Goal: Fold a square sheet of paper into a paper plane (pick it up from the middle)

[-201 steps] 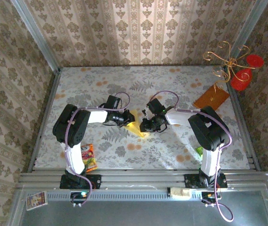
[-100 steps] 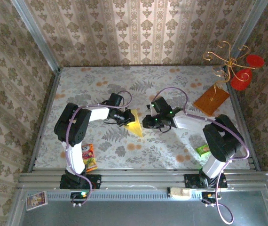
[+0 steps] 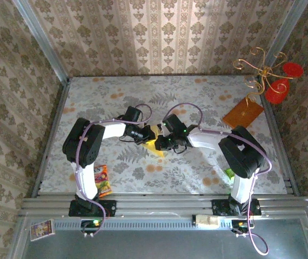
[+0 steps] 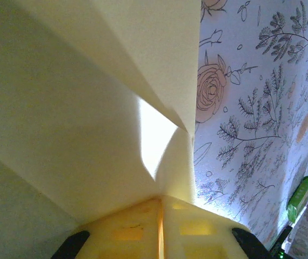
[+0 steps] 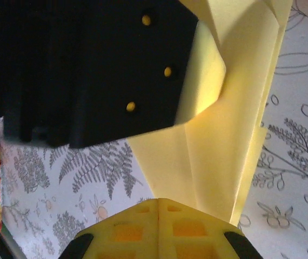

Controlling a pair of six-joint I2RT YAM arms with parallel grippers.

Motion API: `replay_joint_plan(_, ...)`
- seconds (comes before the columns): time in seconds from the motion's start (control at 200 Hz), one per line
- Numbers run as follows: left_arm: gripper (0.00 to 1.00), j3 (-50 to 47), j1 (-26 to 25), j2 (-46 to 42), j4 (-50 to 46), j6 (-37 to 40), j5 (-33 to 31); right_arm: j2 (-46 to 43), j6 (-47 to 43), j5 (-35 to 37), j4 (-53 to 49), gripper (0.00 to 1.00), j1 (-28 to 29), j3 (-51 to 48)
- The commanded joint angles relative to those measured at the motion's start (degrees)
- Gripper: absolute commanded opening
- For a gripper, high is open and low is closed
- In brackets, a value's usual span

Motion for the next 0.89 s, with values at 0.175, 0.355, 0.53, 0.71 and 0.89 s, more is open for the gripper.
replay_joint_plan(0.175, 0.1, -0.7, -0.4, 3.4, -6.2, 1.6, -5.2, 3.1, 1.0, 2.1, -1.0, 0.02, 0.9, 2.9)
replay_joint_plan(0.355, 0.1, -0.7, -0.5, 3.4, -6.5, 1.7, -5.2, 3.6, 1.6, 4.3, -1.4, 0.01, 1.0, 2.4)
replay_joint_plan(0.53, 0.1, -0.5, -0.6, 3.6, -6.5, 1.7, -5.3, 4.6, 1.4, 4.6, -2.2, 0.01, 1.0, 2.5)
replay_joint_plan(0.71, 0.1, -0.5, -0.7, 4.1, -6.8, 1.6, -5.7, 5.1, 1.6, 3.4, -2.8, 0.01, 0.9, 1.7)
replay_joint_plan(0.89, 0.09, -0.3, -0.9, 4.6, -7.9, 1.6, -6.8, 4.8, 2.2, 2.4, -3.4, 0.01, 1.0, 0.3)
